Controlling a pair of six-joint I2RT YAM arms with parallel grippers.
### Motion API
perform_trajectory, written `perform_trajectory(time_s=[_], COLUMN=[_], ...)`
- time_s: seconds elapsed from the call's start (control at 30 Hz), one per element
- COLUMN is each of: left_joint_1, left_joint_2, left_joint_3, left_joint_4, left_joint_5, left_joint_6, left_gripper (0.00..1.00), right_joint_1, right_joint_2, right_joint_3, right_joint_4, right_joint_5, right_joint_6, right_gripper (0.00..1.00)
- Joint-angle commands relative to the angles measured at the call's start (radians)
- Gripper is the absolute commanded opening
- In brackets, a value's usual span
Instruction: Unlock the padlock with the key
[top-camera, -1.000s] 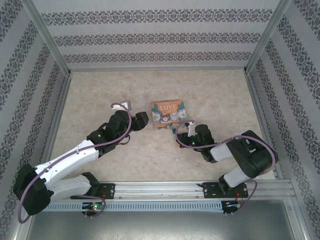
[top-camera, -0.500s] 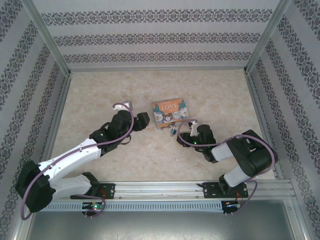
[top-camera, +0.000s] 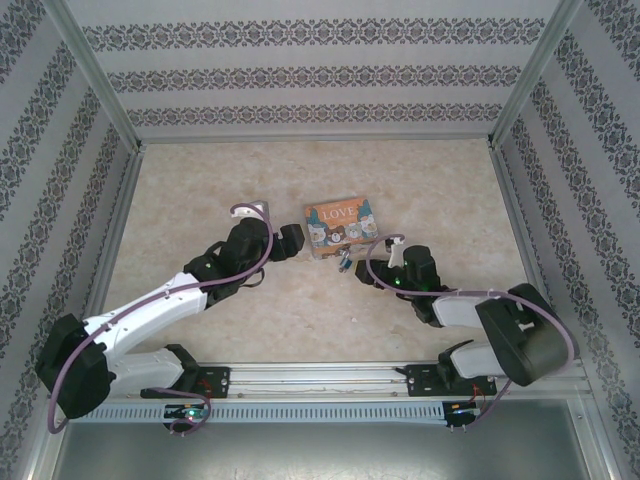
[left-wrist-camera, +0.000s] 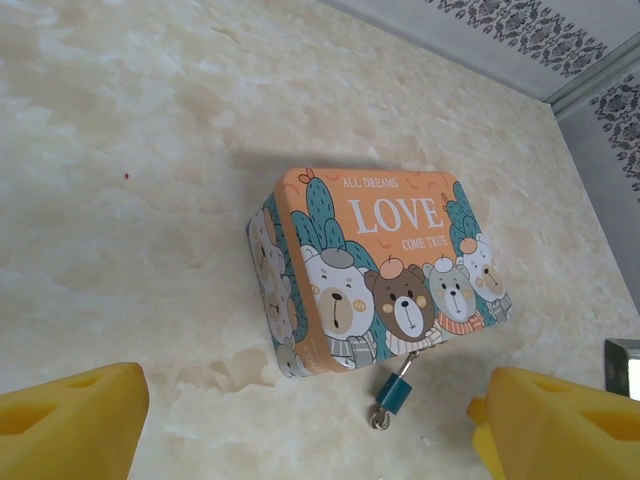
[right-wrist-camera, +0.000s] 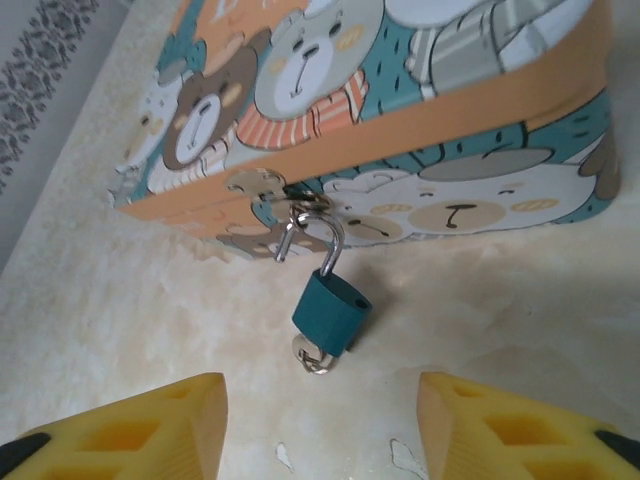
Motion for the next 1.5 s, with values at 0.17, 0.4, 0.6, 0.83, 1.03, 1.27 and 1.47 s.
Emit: perform_trajectory(time_s=[0.17, 0.4, 0.6, 0.83, 1.03, 1.27, 1.47], left_joint_1=[0.057, 0.124, 0.189, 0.246, 0.271, 0.289, 0.290], left_joint_2=[0.022, 0.078, 0.150, 0.265, 0.381, 0.501, 0.588], left_joint_3=[0.008, 0.021, 0.065, 0.132, 0.190, 0.250, 0.309], left_joint_4=[0.050, 0.073, 0.087, 0.082, 0.068, 0.096, 0.102], left_joint_5=[0.068, 0.192, 0.353, 0.511, 0.605, 0.689, 0.748], left_joint_6=[0.030, 0.010, 0.025, 0.026, 0.041, 0.043, 0.038], left_gripper=[0.91, 0.91, 0.89, 0.83, 0.77, 0.71, 0.67], right_joint_1=[-0.028, -0.033, -0.037, -0.043, -0.053, -0.052, -0.053], right_joint_2=[-0.135, -0.200, -0.224, -0.208, -0.132, 0.014, 0.140], right_joint_3=[0.011, 0.005, -0.001, -0.016, -0.012, -0.004, 0.007], right_joint_4=[-0.098, -0.120, -0.120, -0.074, 0.009, 0.174, 0.319], right_joint_5=[0.019, 0.034, 0.027, 0.004, -0.082, -0.133, -0.134], right_joint_6=[-0.011, -0.003, 0.015, 0.079, 0.131, 0.175, 0.183], right_gripper=[0.76, 0.95, 0.98, 0.98, 0.98, 0.91, 0.84])
